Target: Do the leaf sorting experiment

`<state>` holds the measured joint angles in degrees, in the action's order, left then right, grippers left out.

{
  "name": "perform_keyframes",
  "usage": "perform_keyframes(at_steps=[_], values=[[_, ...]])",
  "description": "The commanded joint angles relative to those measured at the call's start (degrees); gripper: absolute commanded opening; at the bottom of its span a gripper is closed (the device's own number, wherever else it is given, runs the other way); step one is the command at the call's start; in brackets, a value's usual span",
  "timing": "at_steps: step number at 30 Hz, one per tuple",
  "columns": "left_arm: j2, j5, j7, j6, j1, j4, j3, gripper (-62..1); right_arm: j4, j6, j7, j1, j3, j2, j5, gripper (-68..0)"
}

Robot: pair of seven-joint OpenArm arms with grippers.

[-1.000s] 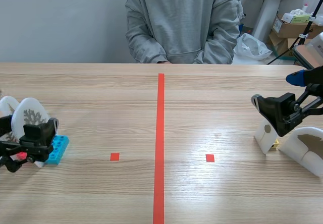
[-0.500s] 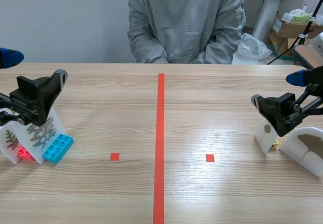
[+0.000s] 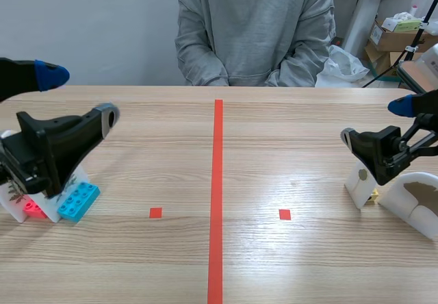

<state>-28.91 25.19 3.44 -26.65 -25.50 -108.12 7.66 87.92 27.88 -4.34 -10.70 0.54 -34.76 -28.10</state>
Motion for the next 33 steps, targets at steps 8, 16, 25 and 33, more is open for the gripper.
perform_keyframes(at_steps=[8,16,25,33], values=[[-0.85,1.16,-0.59,0.09,-0.50,-0.33,-4.46,-6.5,1.03,0.02,0.87,0.37,-0.94,-0.76,-0.66,-9.7],[-2.51,-0.96,-1.03,0.55,-0.20,2.69,-7.76,-6.5,1.03,0.02,0.87,0.37,-0.94,-0.76,-0.87,-9.7],[-2.56,-0.96,-0.83,0.57,-0.22,6.80,-7.78,-6.5,1.03,0.00,0.85,0.37,-0.94,-0.76,-1.14,-9.7],[-2.56,-0.96,-1.01,0.55,-0.22,7.19,-7.76,-6.5,1.03,-0.02,0.90,0.39,-0.94,-0.76,-5.22,-9.7]])
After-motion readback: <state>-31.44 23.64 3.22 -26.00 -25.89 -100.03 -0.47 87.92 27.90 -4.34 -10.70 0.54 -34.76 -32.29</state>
